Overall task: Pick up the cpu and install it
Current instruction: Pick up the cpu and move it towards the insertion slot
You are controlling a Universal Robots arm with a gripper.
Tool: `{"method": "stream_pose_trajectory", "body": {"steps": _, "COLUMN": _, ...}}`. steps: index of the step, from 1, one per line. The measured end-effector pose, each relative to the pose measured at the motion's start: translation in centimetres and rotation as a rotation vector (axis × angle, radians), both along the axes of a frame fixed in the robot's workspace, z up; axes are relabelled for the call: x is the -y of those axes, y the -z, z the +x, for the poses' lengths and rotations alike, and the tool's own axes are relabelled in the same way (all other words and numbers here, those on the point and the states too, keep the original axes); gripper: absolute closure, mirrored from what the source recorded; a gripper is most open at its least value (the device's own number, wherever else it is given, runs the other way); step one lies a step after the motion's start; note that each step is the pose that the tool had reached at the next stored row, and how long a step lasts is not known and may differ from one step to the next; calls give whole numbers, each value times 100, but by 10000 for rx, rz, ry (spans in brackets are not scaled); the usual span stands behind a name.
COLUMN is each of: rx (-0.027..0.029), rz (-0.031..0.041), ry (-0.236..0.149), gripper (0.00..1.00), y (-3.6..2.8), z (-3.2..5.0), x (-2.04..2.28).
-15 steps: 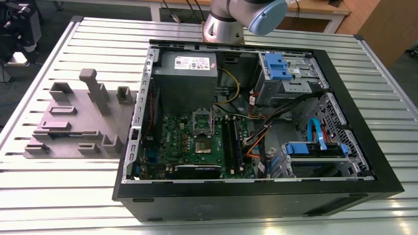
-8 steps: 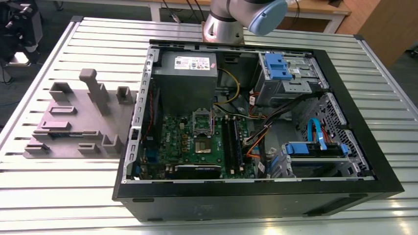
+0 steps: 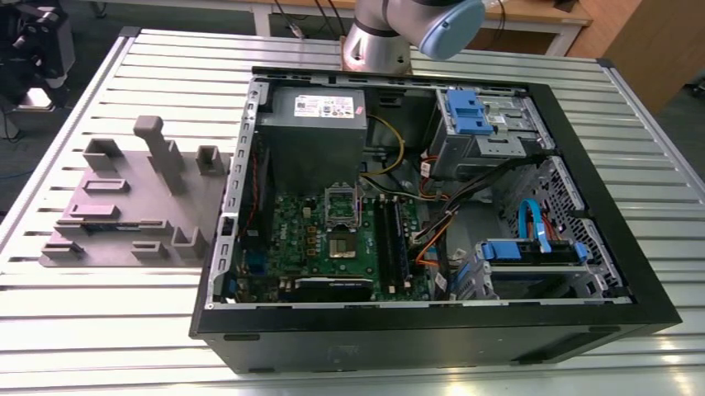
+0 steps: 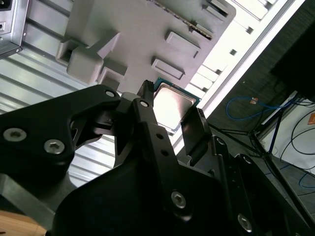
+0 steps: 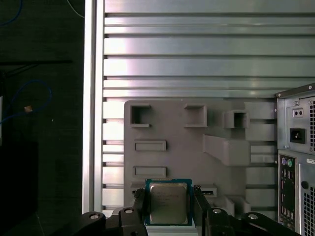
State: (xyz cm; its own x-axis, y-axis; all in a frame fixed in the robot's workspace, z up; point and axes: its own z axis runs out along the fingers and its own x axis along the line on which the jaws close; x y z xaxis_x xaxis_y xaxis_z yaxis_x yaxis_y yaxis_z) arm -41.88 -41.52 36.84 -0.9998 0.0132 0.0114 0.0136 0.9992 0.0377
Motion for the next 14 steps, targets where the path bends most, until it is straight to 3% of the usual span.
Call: {"method": "stream_pose_trajectory", "body": {"steps": 14, "rx": 1, "rz": 0, "ry": 0, "gripper": 53, "y": 2, "z": 48, "x": 0}}
